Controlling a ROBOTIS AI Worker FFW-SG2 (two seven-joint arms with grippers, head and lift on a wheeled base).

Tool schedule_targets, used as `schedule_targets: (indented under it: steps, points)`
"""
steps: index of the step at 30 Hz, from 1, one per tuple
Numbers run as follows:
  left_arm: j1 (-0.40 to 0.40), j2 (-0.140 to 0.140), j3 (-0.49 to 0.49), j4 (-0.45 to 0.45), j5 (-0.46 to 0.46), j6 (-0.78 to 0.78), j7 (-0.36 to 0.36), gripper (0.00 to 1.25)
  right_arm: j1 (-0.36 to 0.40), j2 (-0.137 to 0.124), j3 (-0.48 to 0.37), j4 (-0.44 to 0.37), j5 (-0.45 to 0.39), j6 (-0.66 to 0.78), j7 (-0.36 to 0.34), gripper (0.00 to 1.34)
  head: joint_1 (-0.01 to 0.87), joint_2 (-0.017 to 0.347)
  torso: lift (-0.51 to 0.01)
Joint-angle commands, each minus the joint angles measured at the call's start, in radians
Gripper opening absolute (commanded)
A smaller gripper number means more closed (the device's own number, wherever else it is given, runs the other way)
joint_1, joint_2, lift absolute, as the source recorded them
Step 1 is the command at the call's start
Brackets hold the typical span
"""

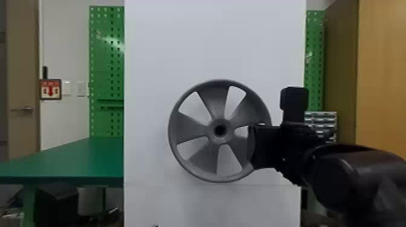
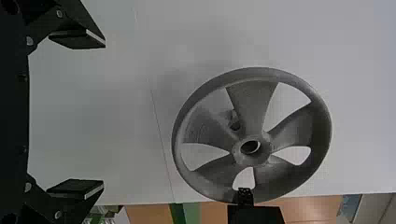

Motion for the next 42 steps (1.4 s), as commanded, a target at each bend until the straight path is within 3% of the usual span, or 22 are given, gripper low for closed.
schedule_targets:
  steps: [1,42]
  points:
    - [0.000,0.000,-0.001,0.000,0.000,0.000,0.000,1.04,-0.001,0.000,0.001,0.009,0.016,-0.012,0.004,0.08,0.034,0.029,-0.494]
    - [-0.003,0.008,-0.004,0.000,0.005,0.003,0.003,1.04,-0.015,0.020,0.006,0.129,0.074,-0.124,0.018,0.08,0.034,0.029,-0.494]
